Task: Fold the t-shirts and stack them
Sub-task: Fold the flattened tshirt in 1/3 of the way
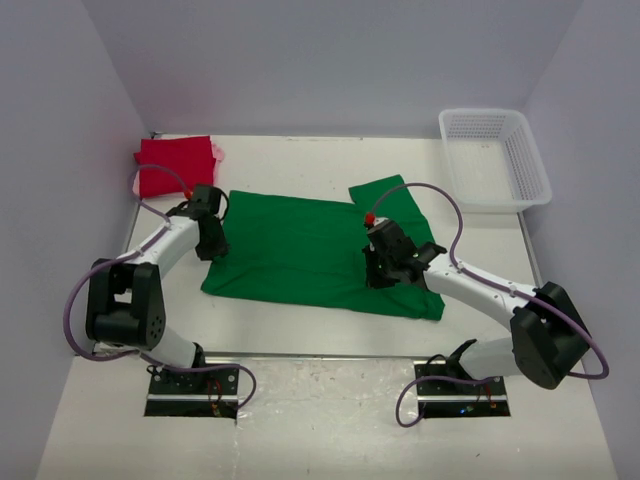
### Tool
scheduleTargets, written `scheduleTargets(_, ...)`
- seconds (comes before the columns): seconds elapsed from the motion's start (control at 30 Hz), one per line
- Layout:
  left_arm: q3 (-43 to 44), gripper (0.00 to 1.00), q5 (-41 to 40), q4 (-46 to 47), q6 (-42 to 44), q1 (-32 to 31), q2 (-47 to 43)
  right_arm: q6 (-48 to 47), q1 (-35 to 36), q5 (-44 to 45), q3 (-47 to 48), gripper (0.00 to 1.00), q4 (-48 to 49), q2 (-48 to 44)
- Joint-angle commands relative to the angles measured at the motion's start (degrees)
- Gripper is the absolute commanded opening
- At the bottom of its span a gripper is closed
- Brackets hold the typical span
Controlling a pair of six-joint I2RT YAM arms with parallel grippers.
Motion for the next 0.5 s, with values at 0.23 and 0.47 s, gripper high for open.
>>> scheduleTargets(0.23, -0.8, 0.27, -0.8, 1.1, 0.0, -0.3, 2.5, -0.1, 0.3, -0.9, -0.6, 0.0, 2.0, -0.6)
scheduleTargets(0.47, 0.5, 0.2, -1.4, 1.3, -0.2, -0.3, 4.1, -0.2, 0.3, -0.9, -1.4, 0.0, 2.8, -0.5)
